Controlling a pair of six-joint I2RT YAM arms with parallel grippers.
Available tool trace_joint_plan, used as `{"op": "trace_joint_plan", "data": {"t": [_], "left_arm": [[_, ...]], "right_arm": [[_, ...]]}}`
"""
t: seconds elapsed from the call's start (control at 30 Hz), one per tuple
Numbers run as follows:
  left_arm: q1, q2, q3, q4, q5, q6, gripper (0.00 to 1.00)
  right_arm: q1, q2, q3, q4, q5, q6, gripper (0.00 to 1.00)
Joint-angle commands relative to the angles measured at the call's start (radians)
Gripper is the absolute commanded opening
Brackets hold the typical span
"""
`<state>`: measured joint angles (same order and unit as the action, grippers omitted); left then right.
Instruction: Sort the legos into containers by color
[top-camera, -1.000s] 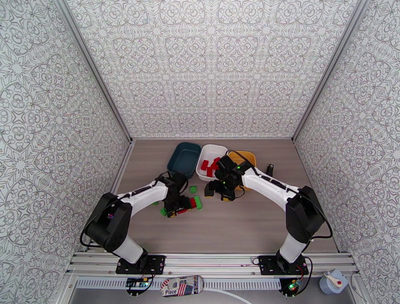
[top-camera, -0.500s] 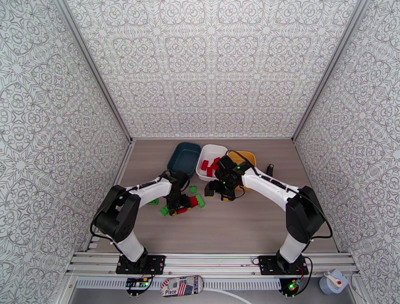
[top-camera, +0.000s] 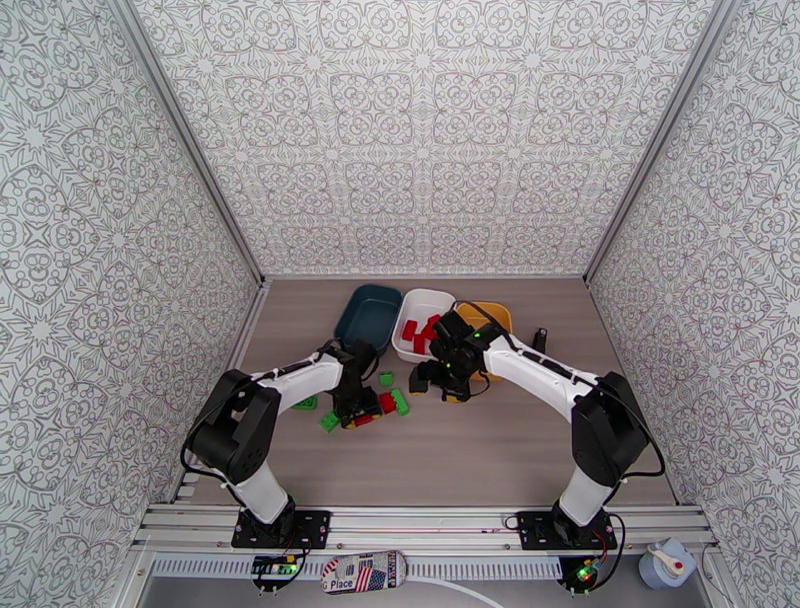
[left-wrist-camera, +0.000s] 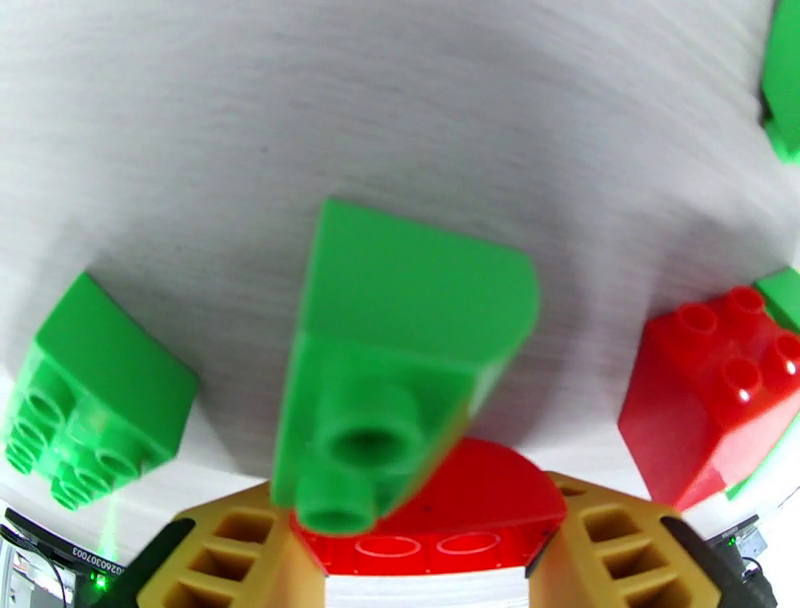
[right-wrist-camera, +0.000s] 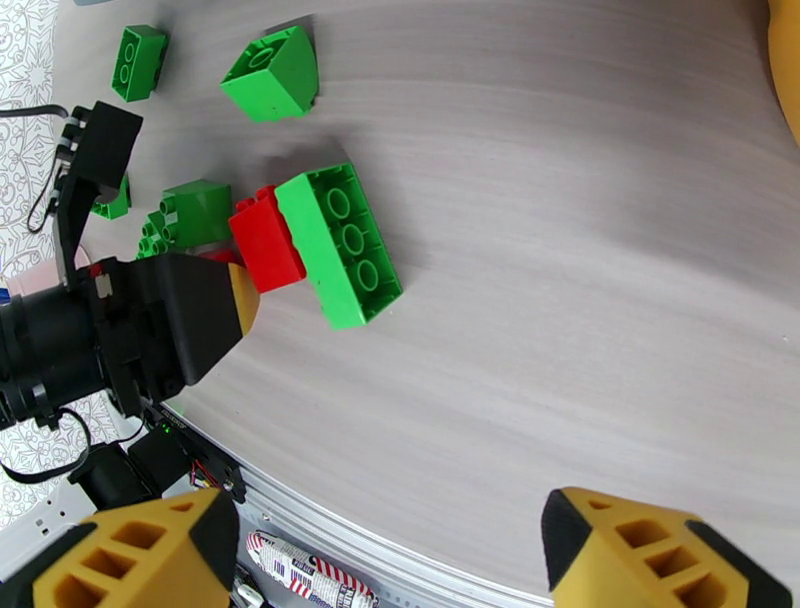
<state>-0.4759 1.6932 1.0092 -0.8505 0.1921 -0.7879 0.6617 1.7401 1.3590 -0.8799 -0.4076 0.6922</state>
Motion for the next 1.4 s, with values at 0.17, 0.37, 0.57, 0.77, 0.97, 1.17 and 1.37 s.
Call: {"op": "trace_joint_plan", "data": {"t": [0.17,0.37,0.57,0.77,0.97,1.17,1.37], "left_arm": [[-0.015,-0.090,0.116,-0.027,0.026,0.006,0.47],[-0.010,-0.016,0.303,-0.016,0.093,0.016,0.47],[0.001,0.157,0.563,-0.007,0.145,0.009,0.48],[0.014,0.393,0.889,-0.063,0.163,0.012,0.60],[0.009,0.475,1.062,-0.138,0.134,0.037,0.84],[-0.005,0.362,0.933,-0.191,0.039,0.077,0.85],[-0.025,0.154,0.635,-0.197,-0.067,0.060,0.86]], "right_arm": [[-0.031,-0.043,0.013,-0.025,0.083,0.003,0.85],[-0.094,-0.105,-0.034,-0.024,0.126,0.010,0.85],[-0.161,-0.181,-0.116,-0.008,0.121,0.010,0.86],[-0.202,-0.229,-0.157,-0.016,0.115,-0.008,0.87],[-0.218,-0.267,-0.158,-0.053,0.158,-0.031,0.99],[-0.237,-0.284,-0.168,-0.046,0.150,-0.035,0.99],[-0.238,-0.277,-0.184,0.032,0.047,-0.037,0.95]]}}
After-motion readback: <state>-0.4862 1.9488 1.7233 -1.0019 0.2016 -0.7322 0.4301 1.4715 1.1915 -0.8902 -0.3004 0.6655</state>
